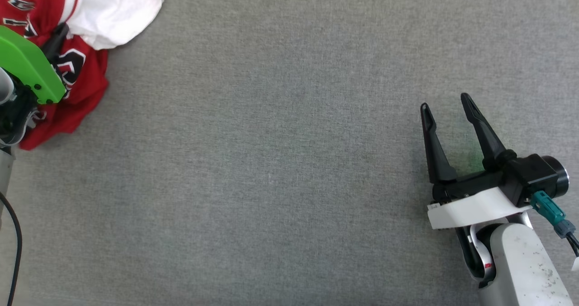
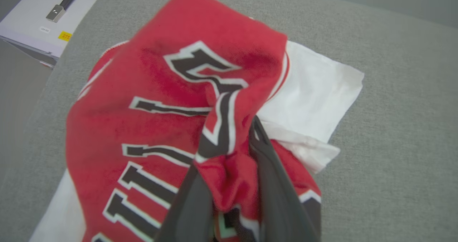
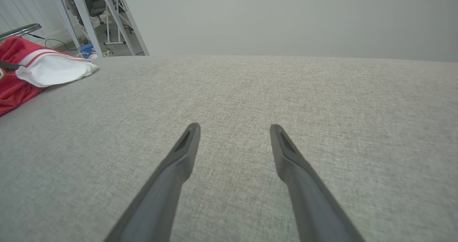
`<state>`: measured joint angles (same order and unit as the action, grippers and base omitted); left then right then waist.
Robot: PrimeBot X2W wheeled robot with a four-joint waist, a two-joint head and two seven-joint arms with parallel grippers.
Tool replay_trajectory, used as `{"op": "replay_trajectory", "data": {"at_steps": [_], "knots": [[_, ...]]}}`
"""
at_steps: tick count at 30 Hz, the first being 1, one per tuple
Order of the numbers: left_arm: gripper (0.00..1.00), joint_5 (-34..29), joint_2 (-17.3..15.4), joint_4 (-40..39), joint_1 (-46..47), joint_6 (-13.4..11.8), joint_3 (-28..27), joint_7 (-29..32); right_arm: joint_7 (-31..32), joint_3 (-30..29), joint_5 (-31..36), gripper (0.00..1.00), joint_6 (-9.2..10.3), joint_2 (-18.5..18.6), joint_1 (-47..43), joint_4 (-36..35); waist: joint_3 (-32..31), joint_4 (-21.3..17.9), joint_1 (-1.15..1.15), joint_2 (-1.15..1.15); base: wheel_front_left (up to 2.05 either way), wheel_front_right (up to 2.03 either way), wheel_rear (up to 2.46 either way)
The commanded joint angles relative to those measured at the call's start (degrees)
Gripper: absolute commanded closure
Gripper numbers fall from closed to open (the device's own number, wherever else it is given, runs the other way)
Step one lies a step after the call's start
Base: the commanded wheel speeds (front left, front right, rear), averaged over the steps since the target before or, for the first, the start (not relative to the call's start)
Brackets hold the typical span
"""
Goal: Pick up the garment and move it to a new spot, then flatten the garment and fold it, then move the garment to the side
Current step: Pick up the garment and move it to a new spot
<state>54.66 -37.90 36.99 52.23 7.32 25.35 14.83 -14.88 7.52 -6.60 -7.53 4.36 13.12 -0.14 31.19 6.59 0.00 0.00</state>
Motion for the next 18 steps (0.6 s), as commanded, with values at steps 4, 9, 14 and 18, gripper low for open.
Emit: {"op": "replay_trajectory", "data": {"at_steps": [4,9,14,18], "knots": [[1.00,-2.2,0.8,-2.2,-0.3,0.1,0.3,-4.7,-0.1,0.0,-1.1,0.00,0.04,-0.5,-1.1,0.5,-7.2,1.6,0.00,0.00,0.00,0.00,0.00],[1.00,-4.3,1.6,-6.0,-0.8,-0.3,1.7,-6.9,-0.1,-0.7,-1.9,0.00,0.04,-1.0,-2.6,1.4,-12.6,1.9,0.00,0.00,0.00,0.00,0.00],[1.00,-5.2,3.8,-11.3,-3.1,-1.8,3.6,-7.4,-0.1,-2.7,-3.0,0.00,0.04,-1.3,-4.6,2.0,-18.3,1.2,0.00,0.00,0.00,0.00,0.00],[1.00,-5.7,5.5,-16.2,-5.7,-3.4,5.5,-6.6,-0.1,-4.1,-3.8,0.00,0.04,-1.4,-6.2,1.8,-21.9,0.2,0.00,0.00,0.00,0.00,0.00]]}}
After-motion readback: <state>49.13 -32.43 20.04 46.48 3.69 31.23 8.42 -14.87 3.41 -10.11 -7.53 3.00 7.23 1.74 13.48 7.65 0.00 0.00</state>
